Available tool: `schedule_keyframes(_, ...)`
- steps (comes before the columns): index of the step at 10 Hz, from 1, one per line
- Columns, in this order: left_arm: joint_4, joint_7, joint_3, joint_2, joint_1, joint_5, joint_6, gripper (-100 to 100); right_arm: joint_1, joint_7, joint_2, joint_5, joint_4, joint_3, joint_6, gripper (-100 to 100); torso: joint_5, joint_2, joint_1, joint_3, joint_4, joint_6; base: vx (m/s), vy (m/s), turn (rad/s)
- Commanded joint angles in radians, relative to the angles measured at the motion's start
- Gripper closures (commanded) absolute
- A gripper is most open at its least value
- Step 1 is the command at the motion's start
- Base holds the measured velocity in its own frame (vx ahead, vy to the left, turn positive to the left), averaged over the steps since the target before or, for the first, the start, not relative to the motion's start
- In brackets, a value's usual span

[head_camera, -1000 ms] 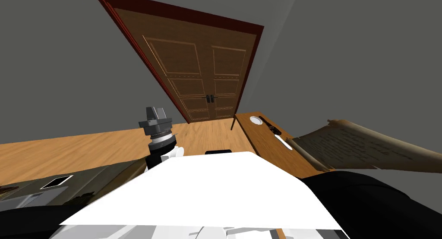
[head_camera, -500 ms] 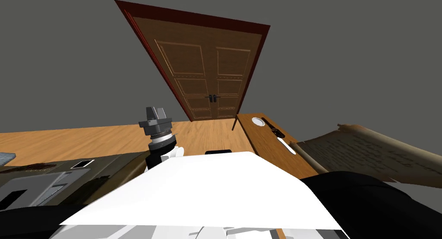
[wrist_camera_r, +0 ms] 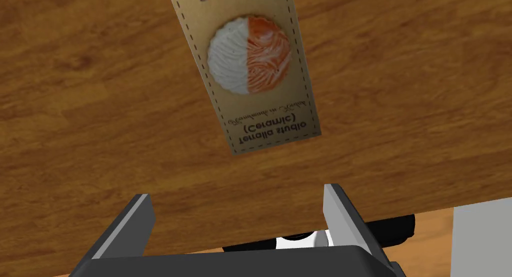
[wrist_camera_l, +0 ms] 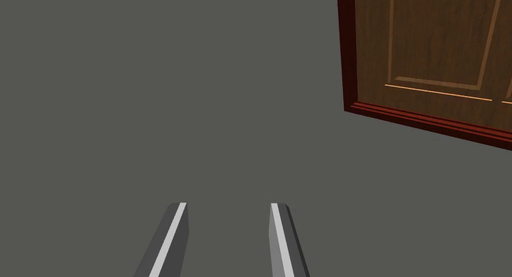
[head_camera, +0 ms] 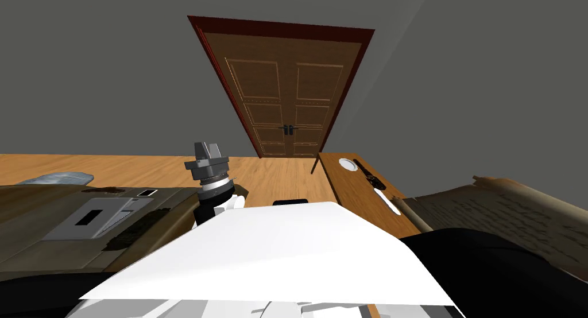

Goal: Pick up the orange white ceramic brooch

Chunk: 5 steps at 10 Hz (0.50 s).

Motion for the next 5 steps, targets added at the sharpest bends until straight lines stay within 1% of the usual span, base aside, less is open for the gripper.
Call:
schedule_keyframes(1, 0.000, 0.000, 0.000, 0.000, 0.000, 0.000, 0.000, 0, -0.004, 0.039, 0.005, 0.019, 0.045, 0.014, 0.010, -100, 0.000, 0.000, 0.000, 0.000, 0.000, 0.000, -0.088, -0.084, 0.244)
schedule_keyframes(3, 0.000, 0.000, 0.000, 0.000, 0.000, 0.000, 0.000, 0, -0.010, 0.072, 0.015, 0.036, 0.083, 0.027, 0.022, -100, 0.000, -0.001, -0.001, 0.000, 0.000, 0.000, -0.074, -0.071, 0.204)
schedule_keyframes(4, 0.000, 0.000, 0.000, 0.000, 0.000, 0.000, 0.000, 0, -0.010, 0.063, 0.014, 0.031, 0.075, 0.022, 0.016, -100, 0.000, -0.001, -0.001, -0.001, 0.000, 0.000, -0.036, -0.032, 0.030)
schedule_keyframes(5, 0.000, 0.000, 0.000, 0.000, 0.000, 0.000, 0.000, 0, -0.012, 0.067, 0.015, 0.032, 0.079, 0.023, 0.018, 0, 0.000, -0.003, 0.002, -0.002, -0.001, 0.001, -0.006, -0.007, -0.005)
